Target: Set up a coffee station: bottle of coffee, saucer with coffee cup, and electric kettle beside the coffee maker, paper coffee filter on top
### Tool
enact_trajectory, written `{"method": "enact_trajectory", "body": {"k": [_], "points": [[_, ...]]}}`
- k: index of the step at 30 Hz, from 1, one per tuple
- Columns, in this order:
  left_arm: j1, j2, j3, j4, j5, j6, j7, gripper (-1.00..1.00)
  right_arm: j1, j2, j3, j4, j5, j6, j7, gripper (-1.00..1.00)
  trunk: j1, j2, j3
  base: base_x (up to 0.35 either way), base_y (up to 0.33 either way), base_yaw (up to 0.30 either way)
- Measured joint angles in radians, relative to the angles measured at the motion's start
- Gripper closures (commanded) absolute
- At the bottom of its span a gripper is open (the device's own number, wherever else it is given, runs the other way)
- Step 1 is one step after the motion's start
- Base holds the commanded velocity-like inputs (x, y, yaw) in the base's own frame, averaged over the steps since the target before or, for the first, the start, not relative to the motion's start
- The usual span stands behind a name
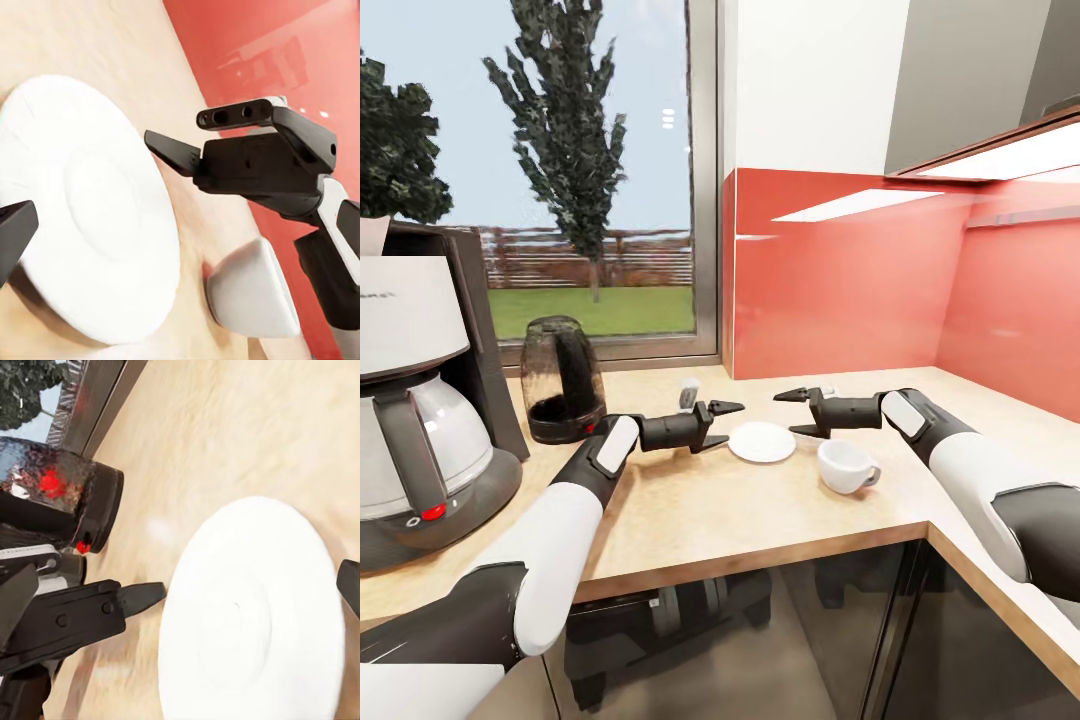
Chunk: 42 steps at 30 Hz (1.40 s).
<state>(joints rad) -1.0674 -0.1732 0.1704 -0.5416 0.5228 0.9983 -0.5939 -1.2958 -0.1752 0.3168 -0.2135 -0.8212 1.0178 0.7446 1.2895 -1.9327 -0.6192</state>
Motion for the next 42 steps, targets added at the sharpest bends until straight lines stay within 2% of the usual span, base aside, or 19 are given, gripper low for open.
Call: {"method": "enact_trajectory", "body": {"k": [1, 3, 5, 8, 29, 35, 42], "points": [[0.0, 0.0, 0.0, -0.002, 0.002, 0.0, 0.006, -1.0, 0.0, 0.0, 0.0, 0.0, 0.001, -0.001, 0.0, -1.0, 0.0, 0.0, 0.0, 0.0, 0.0, 0.0], [0.0, 0.0, -0.002, 0.001, -0.028, -0.009, 0.016, -1.0, 0.0, 0.0, 0.005, 0.0, 0.005, 0.0, 0.0, -1.0, 0.0, 0.0, 0.0, 0.0, 0.0, 0.0], [0.0, 0.0, -0.003, 0.001, -0.033, -0.01, 0.019, -1.0, 0.0, 0.0, 0.005, 0.0, 0.004, 0.0, 0.0, -1.0, 0.0, 0.0, 0.0, 0.0, 0.0, 0.0], [0.0, 0.0, -0.002, 0.001, -0.023, -0.008, 0.021, -1.0, 0.0, 0.001, 0.005, 0.0, 0.004, 0.0, 0.0, -1.0, 0.0, 0.0, 0.0, 0.0, 0.0, 0.0], [0.0, 0.0, -0.003, 0.0, -0.03, -0.009, 0.023, -1.0, 0.0, 0.011, 0.004, 0.0, 0.003, 0.0, 0.0, -1.0, 0.0, 0.0, 0.0, 0.0, 0.0, 0.0], [0.0, 0.0, -0.003, 0.0, -0.03, -0.009, 0.023, -1.0, 0.0, 0.033, 0.004, 0.0, 0.003, 0.0, 0.0, -1.0, 0.0, 0.0, 0.0, 0.0, 0.0, 0.0], [0.0, 0.0, -0.003, -0.002, -0.03, -0.009, 0.023, -1.0, 0.001, 0.042, 0.004, -0.001, 0.003, 0.0, 0.0, -1.0, 0.0, 0.0, 0.0, 0.0, 0.0, 0.0]]}}
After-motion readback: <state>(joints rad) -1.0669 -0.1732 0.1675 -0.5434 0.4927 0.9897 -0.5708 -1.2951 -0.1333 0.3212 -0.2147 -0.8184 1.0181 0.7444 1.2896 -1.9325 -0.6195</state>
